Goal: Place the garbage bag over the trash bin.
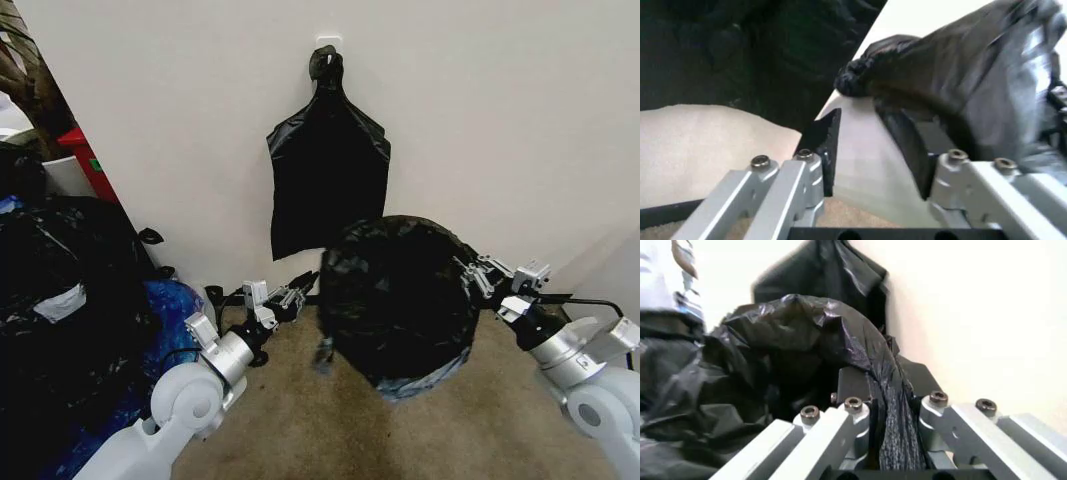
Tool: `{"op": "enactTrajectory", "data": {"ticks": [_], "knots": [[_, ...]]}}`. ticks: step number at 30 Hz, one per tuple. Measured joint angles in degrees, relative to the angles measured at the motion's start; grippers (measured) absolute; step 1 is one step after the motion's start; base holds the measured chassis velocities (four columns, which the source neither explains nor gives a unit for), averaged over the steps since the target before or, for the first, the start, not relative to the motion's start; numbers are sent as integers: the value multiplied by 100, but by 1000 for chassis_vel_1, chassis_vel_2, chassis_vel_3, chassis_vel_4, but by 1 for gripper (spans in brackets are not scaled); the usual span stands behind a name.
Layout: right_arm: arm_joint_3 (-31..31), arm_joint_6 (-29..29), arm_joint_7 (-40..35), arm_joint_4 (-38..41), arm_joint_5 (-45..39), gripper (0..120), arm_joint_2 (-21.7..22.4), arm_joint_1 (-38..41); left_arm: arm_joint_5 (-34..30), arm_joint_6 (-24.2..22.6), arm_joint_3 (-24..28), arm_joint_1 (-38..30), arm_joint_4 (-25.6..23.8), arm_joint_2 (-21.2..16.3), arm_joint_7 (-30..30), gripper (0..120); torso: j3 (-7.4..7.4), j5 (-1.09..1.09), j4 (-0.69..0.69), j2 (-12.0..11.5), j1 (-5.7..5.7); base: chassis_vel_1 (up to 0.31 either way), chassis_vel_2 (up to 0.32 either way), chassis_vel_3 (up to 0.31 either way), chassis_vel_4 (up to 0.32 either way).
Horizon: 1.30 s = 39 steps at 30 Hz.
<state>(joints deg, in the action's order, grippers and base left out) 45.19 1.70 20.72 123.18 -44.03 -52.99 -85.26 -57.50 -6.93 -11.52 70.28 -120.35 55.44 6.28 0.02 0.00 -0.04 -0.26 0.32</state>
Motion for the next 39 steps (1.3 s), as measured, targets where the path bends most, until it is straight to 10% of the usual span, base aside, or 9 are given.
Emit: {"op": "enactTrajectory", "data": {"ticks": [17,39], "knots": [[-296,568,46,-538,2308,4,-327,-33,1130,-236,336,-271,-341,-181,380,99,0,0,1,0,0,0,0,0,0],[-586,417,241,164,2369,4,-390,-222,2319,-393,569,-396,-124,-104,143,98,0,1,0,0,0,0,0,0,0]]}}
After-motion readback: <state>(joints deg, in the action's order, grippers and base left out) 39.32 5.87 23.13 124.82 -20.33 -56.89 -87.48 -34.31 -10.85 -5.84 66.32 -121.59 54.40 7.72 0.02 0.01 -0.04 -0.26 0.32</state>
